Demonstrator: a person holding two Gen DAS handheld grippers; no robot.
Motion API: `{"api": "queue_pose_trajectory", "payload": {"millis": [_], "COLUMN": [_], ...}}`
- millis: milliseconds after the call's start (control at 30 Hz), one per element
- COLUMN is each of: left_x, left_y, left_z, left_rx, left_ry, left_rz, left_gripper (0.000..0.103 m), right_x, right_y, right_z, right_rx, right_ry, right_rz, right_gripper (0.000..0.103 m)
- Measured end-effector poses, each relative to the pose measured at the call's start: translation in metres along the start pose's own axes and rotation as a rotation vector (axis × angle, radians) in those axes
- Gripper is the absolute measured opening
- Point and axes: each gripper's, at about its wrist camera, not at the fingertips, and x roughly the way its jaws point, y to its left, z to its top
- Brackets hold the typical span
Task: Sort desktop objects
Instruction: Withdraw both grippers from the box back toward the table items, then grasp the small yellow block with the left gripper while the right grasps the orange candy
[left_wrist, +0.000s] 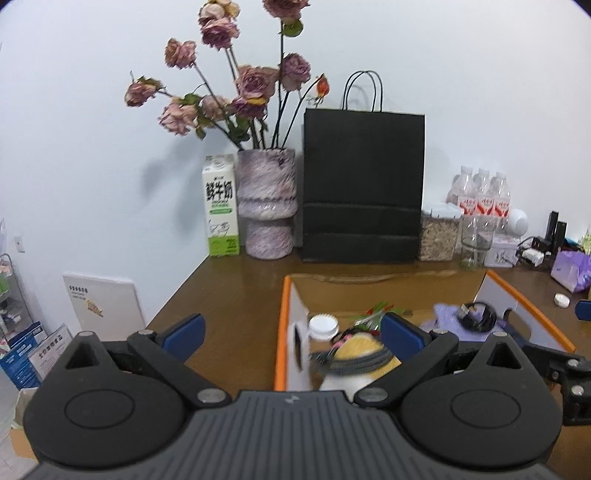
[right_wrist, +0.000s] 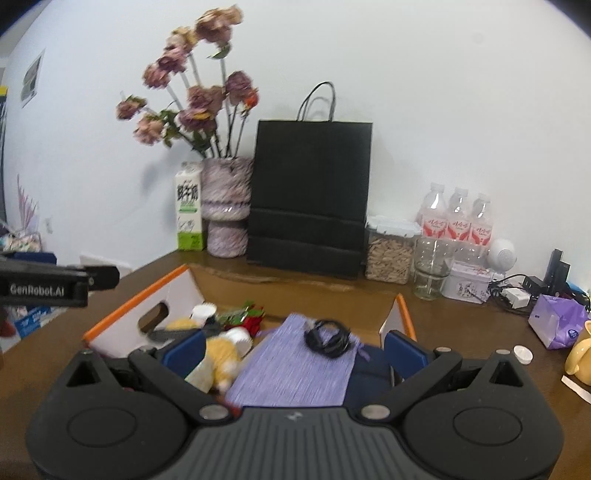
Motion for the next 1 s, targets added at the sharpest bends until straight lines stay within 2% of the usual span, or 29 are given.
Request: {"api": "queue_pose_trajectory", "payload": {"millis": [467,567,767,933,1000], "left_x": [-0.019,-0.016,0.001,0.020,0.026], "left_y": [0.021,0.020,0.009,0.001,-0.001], "left_z": [-0.054,-0.064,-0.074,-0.077,-0.079], "left_rx": [0.035,0.048,0.073,0.057,0.056], "left_ry": [0.087,0.112,0.158,0.220,0.242], "left_rz": [0.005,0.004,-0.023,-0.075,-0.077], "left_gripper": [0.103,0.103,0.102,0.086,0.074], "right_x": [-0.012,-0.005,0.015,0.033,0.040], "right_y": [0.051,0.054,0.056,0.061,0.062], "right_z": [-0.054,-0.061,-0.069,-0.066,-0.065], "right_rx": [-0.083,-0.075,-0.048,-0.052,-0.046], "right_ry": [0.103,0.130,0.186,0.220,0.238], "right_rz": [0.076,0.070,0.072,0.069,0.075], "right_gripper": [0.103,0.099,0.085,0.081,0.070]}}
